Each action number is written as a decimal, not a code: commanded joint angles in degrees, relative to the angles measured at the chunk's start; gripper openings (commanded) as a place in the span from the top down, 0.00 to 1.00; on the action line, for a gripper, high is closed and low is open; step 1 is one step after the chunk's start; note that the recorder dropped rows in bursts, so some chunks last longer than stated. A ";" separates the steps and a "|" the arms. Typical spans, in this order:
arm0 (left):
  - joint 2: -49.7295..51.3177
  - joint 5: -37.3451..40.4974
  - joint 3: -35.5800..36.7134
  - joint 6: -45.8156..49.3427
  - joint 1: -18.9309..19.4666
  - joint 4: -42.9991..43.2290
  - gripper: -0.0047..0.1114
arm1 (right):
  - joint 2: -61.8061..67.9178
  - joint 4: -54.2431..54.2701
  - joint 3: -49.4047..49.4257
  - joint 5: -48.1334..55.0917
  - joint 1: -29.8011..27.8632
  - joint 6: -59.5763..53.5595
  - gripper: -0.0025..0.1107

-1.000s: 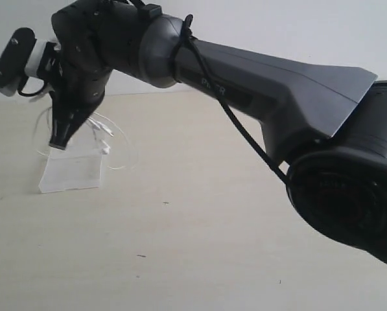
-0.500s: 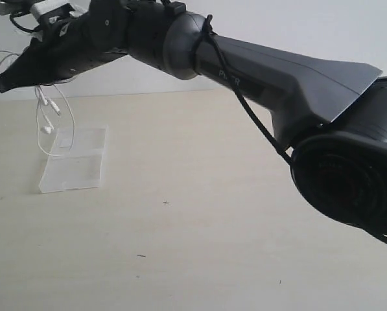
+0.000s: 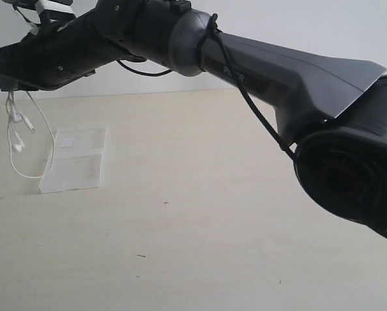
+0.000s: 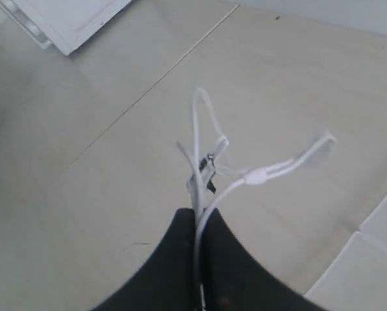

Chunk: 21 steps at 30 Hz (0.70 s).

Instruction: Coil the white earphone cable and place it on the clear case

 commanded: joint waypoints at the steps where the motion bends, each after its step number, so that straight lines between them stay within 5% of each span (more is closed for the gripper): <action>1: -0.29 -0.47 0.21 0.15 0.10 0.35 0.63 | -0.61 2.70 -0.32 -0.02 0.00 1.00 0.98; 10: -0.17 -4.40 0.21 2.60 0.10 3.90 0.63 | -1.52 5.30 -0.32 12.97 0.15 -7.12 0.98; 13: 0.87 -3.49 0.21 -2.46 0.10 9.43 0.63 | -3.64 2.18 -0.32 19.58 0.03 -10.89 0.98; 21: 7.82 -4.29 0.21 2.55 0.10 12.88 0.62 | -9.56 -4.41 -0.32 29.84 0.03 -15.15 0.98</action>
